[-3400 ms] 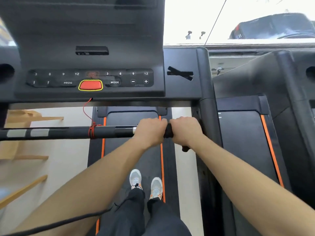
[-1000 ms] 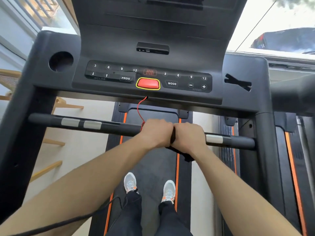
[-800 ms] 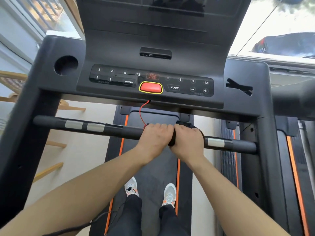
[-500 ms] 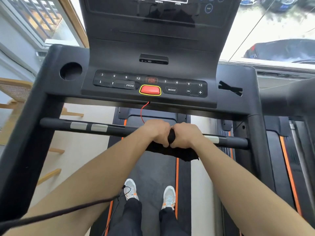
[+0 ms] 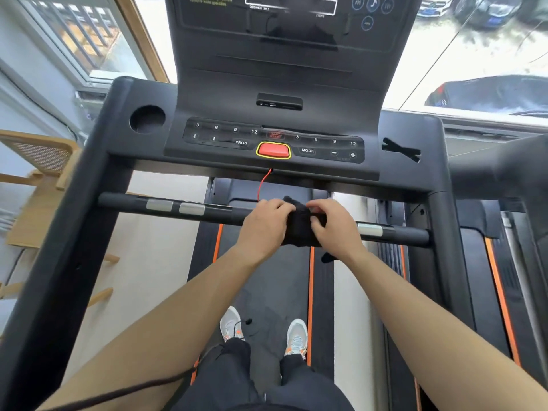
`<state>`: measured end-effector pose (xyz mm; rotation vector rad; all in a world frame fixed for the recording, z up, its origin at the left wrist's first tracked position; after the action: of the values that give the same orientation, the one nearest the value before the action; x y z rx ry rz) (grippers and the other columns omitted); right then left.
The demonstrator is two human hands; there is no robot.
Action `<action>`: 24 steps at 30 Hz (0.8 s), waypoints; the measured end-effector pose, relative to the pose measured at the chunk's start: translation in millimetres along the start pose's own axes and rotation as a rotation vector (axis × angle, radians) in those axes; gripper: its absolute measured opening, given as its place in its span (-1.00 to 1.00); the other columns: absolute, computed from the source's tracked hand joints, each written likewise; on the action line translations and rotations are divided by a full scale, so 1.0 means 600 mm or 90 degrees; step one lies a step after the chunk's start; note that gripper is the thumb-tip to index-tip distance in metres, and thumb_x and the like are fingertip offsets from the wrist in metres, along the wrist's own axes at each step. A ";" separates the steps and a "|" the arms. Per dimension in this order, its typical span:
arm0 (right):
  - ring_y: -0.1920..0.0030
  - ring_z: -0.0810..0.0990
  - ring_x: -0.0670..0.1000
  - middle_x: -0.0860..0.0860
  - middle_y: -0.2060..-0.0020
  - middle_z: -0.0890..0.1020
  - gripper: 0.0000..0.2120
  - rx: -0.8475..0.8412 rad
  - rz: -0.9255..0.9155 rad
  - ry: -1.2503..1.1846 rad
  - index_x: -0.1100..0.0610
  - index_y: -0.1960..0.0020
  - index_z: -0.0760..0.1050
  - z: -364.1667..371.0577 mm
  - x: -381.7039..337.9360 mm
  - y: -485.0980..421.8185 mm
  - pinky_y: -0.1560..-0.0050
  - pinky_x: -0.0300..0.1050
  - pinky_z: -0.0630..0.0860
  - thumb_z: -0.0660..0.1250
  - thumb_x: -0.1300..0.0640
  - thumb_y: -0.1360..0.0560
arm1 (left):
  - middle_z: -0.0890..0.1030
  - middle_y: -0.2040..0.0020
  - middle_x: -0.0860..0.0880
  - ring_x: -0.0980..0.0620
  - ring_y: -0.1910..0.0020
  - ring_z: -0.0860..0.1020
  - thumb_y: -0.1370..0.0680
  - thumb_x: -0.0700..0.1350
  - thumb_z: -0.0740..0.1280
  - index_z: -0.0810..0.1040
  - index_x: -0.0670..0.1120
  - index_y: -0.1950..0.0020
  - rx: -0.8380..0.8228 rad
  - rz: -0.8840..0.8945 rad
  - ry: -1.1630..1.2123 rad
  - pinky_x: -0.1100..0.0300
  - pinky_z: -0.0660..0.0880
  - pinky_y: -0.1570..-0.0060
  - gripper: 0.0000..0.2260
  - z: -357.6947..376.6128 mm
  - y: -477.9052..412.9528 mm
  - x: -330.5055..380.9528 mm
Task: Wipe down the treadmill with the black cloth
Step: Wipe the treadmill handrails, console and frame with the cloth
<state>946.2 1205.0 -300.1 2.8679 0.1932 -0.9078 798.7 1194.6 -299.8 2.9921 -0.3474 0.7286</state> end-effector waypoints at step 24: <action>-0.03 0.51 0.07 -0.04 0.05 0.49 -0.79 -0.292 -0.206 0.254 -0.03 0.09 0.49 0.071 -0.265 0.009 0.09 -0.04 0.45 0.39 -0.12 -0.39 | 0.51 0.21 -0.01 -0.05 0.16 0.51 -0.33 -0.07 0.39 0.40 0.02 0.33 -0.182 -0.132 0.044 0.06 0.50 0.18 -0.84 -0.172 0.099 -0.147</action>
<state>793.9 1179.7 -241.9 2.5766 0.8062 -0.2579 662.6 1164.9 -249.6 2.6754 -0.1233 0.6943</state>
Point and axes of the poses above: each hand's wrist, its own y-axis away from the middle knuckle, its own z-axis out of the palm, x = y × z, the point moved 9 cm from there along -y, towards the middle knuckle
